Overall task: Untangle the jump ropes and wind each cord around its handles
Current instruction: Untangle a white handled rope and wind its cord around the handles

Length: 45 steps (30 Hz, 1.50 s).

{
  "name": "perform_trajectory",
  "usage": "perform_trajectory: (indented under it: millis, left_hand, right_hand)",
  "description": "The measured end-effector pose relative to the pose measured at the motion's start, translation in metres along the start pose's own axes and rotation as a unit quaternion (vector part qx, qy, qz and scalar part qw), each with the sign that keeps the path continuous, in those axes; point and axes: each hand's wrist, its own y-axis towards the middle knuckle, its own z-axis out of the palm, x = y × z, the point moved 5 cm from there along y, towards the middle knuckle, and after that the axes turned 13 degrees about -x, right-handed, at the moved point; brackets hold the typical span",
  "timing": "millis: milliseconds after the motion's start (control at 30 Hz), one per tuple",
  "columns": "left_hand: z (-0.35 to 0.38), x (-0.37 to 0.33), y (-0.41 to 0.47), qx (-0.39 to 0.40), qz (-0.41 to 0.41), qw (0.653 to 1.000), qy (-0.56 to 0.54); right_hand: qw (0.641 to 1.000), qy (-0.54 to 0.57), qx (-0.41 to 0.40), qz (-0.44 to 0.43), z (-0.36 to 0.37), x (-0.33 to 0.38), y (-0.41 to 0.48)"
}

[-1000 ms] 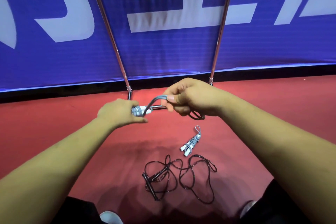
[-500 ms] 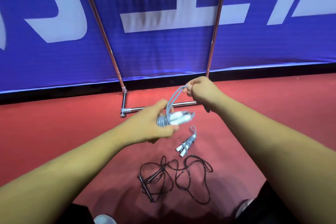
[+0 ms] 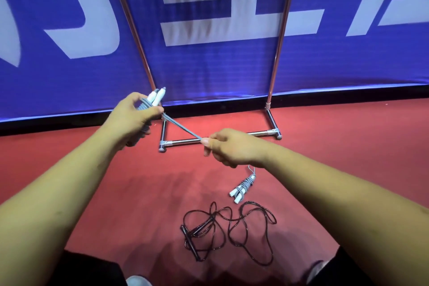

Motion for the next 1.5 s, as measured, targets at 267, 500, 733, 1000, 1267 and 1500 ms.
perform_trajectory:
  millis: [267,500,733,1000,1267,1500]
  left_hand:
    - [0.012,0.006,-0.002,0.049,0.174,0.935,0.304]
    - [0.021,0.012,0.004,0.142,0.169,0.921,0.319]
    - [0.072,0.015,-0.049,0.295,0.285,0.801,0.436]
    - [0.083,-0.012,-0.089,0.243,0.300,0.853,0.351]
    - [0.074,-0.043,-0.099,0.261,0.170,0.950,0.010]
    - [0.053,-0.040,-0.066,0.164,0.029,0.967,-0.192]
  right_hand:
    - [0.997,-0.058,0.008,-0.052,0.005,0.025,-0.011]
    - [0.999,-0.020,-0.004,-0.043,-0.006,0.027,-0.010]
    - [0.991,-0.027,-0.086,-0.103,-0.028,0.042,-0.006]
    - [0.983,0.048,-0.175,-0.040,-0.060,0.024,0.009]
    - [0.986,0.078,-0.147,0.018,-0.059,-0.014,0.018]
    - [0.994,0.100,-0.048,0.003,-0.037,-0.017,0.018]
